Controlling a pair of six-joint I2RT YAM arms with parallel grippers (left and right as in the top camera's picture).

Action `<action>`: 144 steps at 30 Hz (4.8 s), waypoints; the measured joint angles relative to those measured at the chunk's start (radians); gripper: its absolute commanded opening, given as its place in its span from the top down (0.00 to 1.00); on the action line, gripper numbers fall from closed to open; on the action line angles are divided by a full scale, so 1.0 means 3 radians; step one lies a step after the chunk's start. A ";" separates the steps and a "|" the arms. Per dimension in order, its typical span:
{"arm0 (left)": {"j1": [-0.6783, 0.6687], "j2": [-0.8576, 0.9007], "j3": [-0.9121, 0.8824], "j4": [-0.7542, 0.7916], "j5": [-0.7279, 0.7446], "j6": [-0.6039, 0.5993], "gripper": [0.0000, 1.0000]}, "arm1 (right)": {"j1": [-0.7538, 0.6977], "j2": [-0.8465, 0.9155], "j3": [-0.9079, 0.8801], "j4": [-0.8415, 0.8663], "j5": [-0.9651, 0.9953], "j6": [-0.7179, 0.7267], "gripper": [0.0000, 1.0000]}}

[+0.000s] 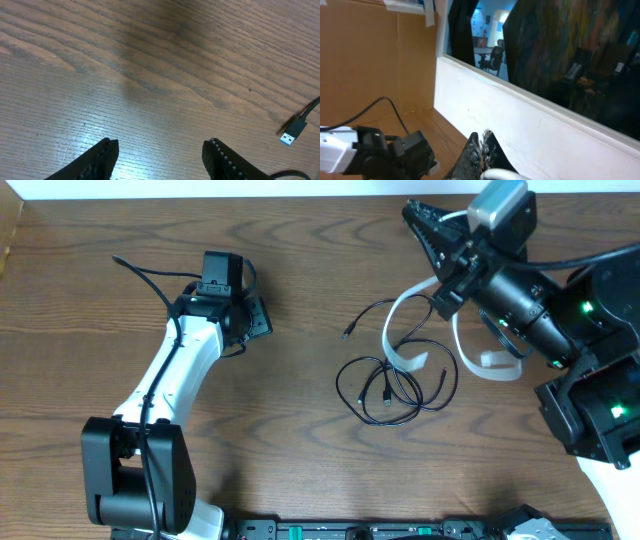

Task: Untangle cables

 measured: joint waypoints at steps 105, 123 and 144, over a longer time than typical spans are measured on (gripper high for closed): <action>0.0000 0.0000 0.0000 0.0000 0.0000 0.0000 0.41 | -0.0280 0.1656 -0.0930 -0.1203 0.0364 0.2001 0.96; 0.0000 0.0000 0.0000 0.0000 0.0000 -0.0001 0.41 | 0.0749 0.1656 -0.1587 0.0004 0.1087 0.2294 0.95; 0.0000 0.0000 0.0000 0.0000 0.0000 0.0000 0.41 | 0.1514 0.1656 -0.1596 0.0847 0.0936 0.1518 0.99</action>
